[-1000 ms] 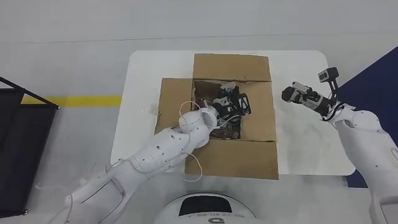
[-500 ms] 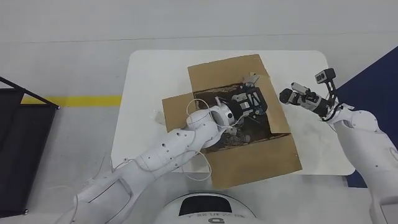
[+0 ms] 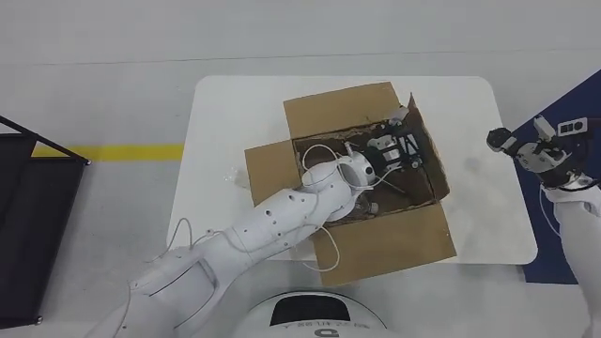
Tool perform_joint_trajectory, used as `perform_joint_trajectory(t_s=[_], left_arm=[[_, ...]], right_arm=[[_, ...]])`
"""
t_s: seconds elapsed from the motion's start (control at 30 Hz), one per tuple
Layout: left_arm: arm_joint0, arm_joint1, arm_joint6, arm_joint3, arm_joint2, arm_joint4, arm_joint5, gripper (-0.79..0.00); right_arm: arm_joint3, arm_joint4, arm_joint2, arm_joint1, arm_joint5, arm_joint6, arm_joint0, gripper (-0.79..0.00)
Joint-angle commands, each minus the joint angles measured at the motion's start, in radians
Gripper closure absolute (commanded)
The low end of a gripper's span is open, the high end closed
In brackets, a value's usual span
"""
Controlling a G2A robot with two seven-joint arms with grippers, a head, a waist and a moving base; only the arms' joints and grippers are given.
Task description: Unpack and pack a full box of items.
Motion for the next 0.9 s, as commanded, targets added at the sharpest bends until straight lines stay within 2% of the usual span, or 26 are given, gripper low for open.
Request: perform_joint_trajectory(t_s=[0.0, 0.5, 0.57, 0.87], left_arm=[[0.001, 0.001, 0.0, -0.001, 0.0, 0.0, 0.0, -0.785], [0.001, 0.001, 0.0, -0.001, 0.0, 0.0, 0.0, -0.785], [-0.014, -0.007, -0.103, 0.025, -0.062, -0.096, 0.051, -0.785], [-0.014, -0.007, -0.103, 0.025, -0.062, -0.096, 0.051, -0.785]], right_arm=[[-0.001, -0.002, -0.016, 0.0, 0.001, 0.001, 0.012, -0.785], [-0.001, -0.002, -0.016, 0.0, 0.001, 0.001, 0.012, -0.785], [-0.073, -0.104, 0.036, 0.011, -0.014, -0.014, -0.011, -0.785], [-0.085, -0.123, 0.04, 0.012, -0.017, -0.017, -0.019, -0.785]])
